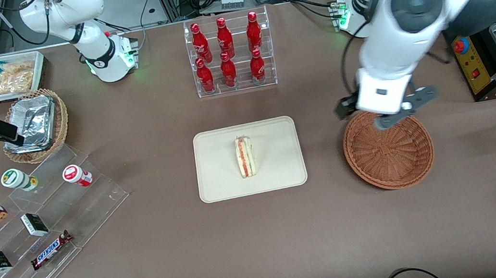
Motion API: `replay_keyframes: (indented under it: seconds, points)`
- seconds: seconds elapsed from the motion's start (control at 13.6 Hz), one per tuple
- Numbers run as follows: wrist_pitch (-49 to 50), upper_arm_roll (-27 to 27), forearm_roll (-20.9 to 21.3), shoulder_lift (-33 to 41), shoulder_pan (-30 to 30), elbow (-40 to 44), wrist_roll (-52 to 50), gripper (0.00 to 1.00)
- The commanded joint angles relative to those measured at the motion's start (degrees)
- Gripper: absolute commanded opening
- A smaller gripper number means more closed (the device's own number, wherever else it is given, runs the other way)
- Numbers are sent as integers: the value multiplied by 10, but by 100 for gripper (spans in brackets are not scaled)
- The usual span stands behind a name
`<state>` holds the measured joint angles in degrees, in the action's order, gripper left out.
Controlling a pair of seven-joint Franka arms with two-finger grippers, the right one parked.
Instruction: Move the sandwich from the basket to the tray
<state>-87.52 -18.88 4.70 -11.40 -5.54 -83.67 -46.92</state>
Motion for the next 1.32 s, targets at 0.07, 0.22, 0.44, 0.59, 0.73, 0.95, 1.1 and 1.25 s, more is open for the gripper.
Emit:
replay_keyframes:
  seconds: [0.07, 0.22, 0.44, 0.59, 0.73, 0.95, 1.1, 1.25]
  points:
    - [31, -5, -14, 44, 79, -31, 115, 100]
    - [43, -5, -17, 64, 112, -44, 179, 100]
    - [72, -5, -17, 95, 150, -62, 273, 100]
    - [71, -4, -19, 130, 163, -95, 319, 100]
    - [73, -3, -28, 139, 178, -98, 343, 100]
    - [70, 73, -30, 134, 113, -76, 343, 100]
    - [67, 132, -41, 125, 57, -58, 344, 100]
    - [71, 133, -42, 129, 58, -57, 346, 100]
